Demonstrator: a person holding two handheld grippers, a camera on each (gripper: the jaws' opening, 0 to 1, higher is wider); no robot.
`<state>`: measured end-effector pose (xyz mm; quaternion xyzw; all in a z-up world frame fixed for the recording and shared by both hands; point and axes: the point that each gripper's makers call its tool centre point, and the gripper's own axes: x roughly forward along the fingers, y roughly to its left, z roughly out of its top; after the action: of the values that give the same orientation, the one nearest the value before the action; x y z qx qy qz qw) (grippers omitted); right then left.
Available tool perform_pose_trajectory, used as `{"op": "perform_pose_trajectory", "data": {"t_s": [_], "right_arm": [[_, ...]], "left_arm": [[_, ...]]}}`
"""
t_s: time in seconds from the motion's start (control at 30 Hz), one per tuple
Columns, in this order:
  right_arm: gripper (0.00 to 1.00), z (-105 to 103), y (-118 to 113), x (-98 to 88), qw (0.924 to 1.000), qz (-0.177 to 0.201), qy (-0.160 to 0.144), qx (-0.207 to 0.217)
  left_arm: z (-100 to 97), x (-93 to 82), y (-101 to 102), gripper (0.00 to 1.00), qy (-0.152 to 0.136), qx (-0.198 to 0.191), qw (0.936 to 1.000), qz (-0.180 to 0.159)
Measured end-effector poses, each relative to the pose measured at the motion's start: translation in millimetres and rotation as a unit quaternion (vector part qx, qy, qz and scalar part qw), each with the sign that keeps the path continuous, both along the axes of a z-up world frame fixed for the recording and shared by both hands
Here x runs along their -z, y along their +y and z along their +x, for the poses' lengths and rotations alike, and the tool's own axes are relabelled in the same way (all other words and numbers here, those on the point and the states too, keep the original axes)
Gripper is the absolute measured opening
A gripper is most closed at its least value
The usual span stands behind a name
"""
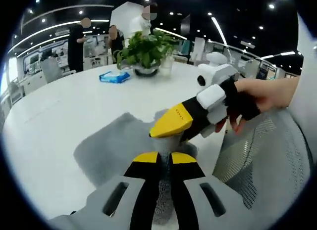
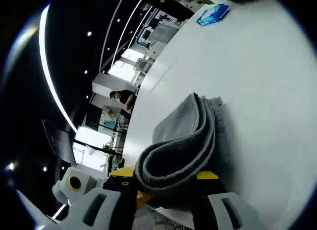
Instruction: Open the folded towel by lifting each exposed corner and separating the folded layers until the towel lies flat within the target outline without major curled edges
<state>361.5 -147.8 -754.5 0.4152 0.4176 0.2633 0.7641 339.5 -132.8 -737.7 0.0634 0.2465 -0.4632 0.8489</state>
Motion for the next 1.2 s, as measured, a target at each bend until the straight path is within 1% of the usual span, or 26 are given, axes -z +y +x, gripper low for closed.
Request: {"op": "perform_pose_trajectory", "data": {"t_s": [0.13, 0.23, 0.33, 0.47, 0.5, 0.57, 0.63, 0.7, 0.77, 0.8, 0.83, 0.87, 0.9, 0.93, 0.97, 1.0, 1.03, 1.07, 1.1, 1.13, 1.17, 1.2], "right_arm": [[0.30, 7.4, -2.7, -1.7, 0.9998, 0.012, 0.005, 0.014], [0.24, 8.3, -3.0, -2.2, 0.9998, 0.012, 0.004, 0.016], [0.15, 6.5, 0.0, -2.8, 0.9999, -0.007, -0.008, 0.002], [0.10, 4.7, 0.3, -5.4, 0.9992, -0.027, -0.027, -0.007], [0.09, 4.5, 0.1, -7.9, 0.9980, -0.043, -0.045, -0.015], [0.08, 4.2, -0.5, -9.5, 0.9958, -0.062, -0.062, -0.024], [0.07, 3.6, -0.5, -11.6, 0.9919, -0.089, -0.084, -0.036], [0.07, 3.2, 0.6, -15.0, 0.9874, -0.111, -0.104, -0.046], [0.07, 3.2, 2.3, -17.5, 0.9813, -0.133, -0.126, -0.057], [0.07, 3.7, 2.5, -18.2, 0.9777, -0.146, -0.137, -0.062], [0.07, 4.3, 2.6, -18.9, 0.9744, -0.157, -0.147, -0.066], [0.07, 5.1, 1.8, -19.4, 0.9691, -0.173, -0.160, -0.073], [0.07, 5.9, 0.4, -19.0, 0.9657, -0.183, -0.167, -0.077], [0.07, 6.3, 0.2, -19.9, 0.9647, -0.186, -0.170, -0.076], [0.07, 6.7, -0.5, -20.0, 0.9618, -0.194, -0.175, -0.080], [0.07, 6.8, -1.7, -19.4, 0.9553, -0.211, -0.187, -0.089], [0.06, 6.4, -2.7, -18.6, 0.9504, -0.224, -0.193, -0.096], [0.06, 5.3, -1.2, -19.0, 0.9432, -0.236, -0.208, -0.107], [0.06, 4.1, 0.0, -19.5, 0.9386, -0.244, -0.216, -0.114], [0.06, 3.0, 2.7, -21.2, 0.9288, -0.256, -0.236, -0.128], [0.06, 2.0, 5.5, -23.5, 0.9130, -0.277, -0.264, -0.143], [0.06, 0.4, 8.0, -24.7, 0.9017, -0.292, -0.279, -0.154]], "left_arm": [[-2.2, -0.6, -0.4, 0.05, -0.005, 0.008, 0.9999, 0.005], [-2.9, -2.3, -0.7, 0.05, -0.004, 0.007, 1.0000, 0.002], [-4.5, -0.7, -1.1, 0.05, -0.005, 0.011, 0.9999, 0.007], [-5.8, 0.2, -1.4, 0.05, -0.001, 0.014, 0.9999, 0.008], [-6.1, -0.3, -1.6, 0.06, 0.002, 0.013, 0.9999, 0.004], [-6.5, -0.6, -2.0, 0.06, 0.012, 0.010, 0.9999, -0.003], [-6.7, -0.9, -1.5, 0.07, 0.030, 0.000, 0.9994, -0.014], [-7.2, -3.0, -0.3, 0.08, 0.041, 0.000, 0.9989, -0.022], [-7.0, -4.1, 3.1, 0.09, 0.061, -0.006, 0.9978, -0.028], [-6.8, -6.3, 6.2, 0.09, 0.077, -0.014, 0.9962, -0.037], [-6.6, -8.7, 7.9, 0.09, 0.087, -0.018, 0.9950, -0.046], [-5.5, -13.4, 11.5, 0.09, 0.094, -0.025, 0.9936, -0.058], [-4.3, -15.8, 14.5, 0.09, 0.094, -0.027, 0.9932, -0.062], [-2.5, -18.4, 19.3, 0.09, 0.091, -0.031, 0.9932, -0.066], [-1.5, -19.7, 20.9, 0.09, 0.090, -0.033, 0.9931, -0.068], [0.9, -23.1, 25.3, 0.09, 0.089, -0.041, 0.9926, -0.071], [5.6, -23.8, 29.8, 0.09, 0.084, -0.053, 0.9927, -0.068], [9.9, -24.8, 34.5, 0.09, 0.078, -0.063, 0.9927, -0.067], [13.6, -26.7, 38.4, 0.09, 0.076, -0.070, 0.9923, -0.069], [17.5, -27.8, 41.6, 0.09, 0.078, -0.080, 0.9910, -0.073], [22.5, -28.1, 44.4, 0.09, 0.086, -0.095, 0.9885, -0.081], [25.0, -28.7, 45.1, 0.09, 0.092, -0.099, 0.9870, -0.086]]}}
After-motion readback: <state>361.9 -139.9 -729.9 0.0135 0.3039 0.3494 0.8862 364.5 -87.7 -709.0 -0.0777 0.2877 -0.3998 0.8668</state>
